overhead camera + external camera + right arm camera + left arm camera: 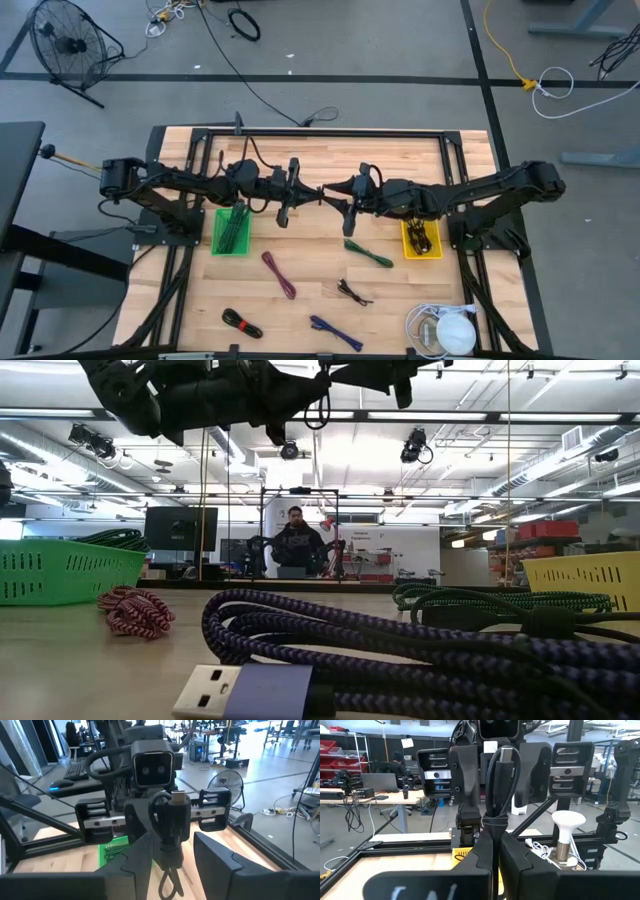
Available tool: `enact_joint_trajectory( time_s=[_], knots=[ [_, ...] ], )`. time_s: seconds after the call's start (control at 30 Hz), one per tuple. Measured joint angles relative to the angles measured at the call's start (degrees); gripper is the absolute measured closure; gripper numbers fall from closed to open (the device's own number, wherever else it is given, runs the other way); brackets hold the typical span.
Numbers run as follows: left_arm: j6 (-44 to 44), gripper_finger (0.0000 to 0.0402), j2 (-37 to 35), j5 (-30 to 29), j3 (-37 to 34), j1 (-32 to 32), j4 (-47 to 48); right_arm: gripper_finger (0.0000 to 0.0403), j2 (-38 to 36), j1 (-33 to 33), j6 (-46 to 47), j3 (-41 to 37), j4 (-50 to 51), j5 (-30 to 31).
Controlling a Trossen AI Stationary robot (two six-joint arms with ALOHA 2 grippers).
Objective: Pick & Place USB Port
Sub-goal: Put the black charger cable into the yellow bin
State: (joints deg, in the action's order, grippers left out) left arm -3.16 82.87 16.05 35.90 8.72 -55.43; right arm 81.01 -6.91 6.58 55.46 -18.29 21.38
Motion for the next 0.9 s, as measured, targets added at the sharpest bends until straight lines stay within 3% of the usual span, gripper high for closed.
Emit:
enact_joint_trajectory(
  time_s=[0.47,0.57,0.7,0.9],
  knots=[
    [2.3,0.0391,0.0,-2.6,0.0,-1.6,-0.4,0.0259,3.5,0.8,-2.0,0.0,-6.6,-1.9],
    [2.3,0.0391,0.0,-2.6,0.0,-1.6,-0.4,0.0288,4.2,1.3,-2.5,0.0,-6.9,-1.9],
    [2.3,0.0385,0.0,-3.3,0.1,-1.5,-0.3,0.0377,3.7,1.3,-5.0,0.0,-6.8,-1.5],
    [2.4,0.0347,0.0,-4.4,0.2,-1.5,-0.3,0.0383,3.0,1.3,-5.0,0.3,-5.9,-1.3]
  ],
)
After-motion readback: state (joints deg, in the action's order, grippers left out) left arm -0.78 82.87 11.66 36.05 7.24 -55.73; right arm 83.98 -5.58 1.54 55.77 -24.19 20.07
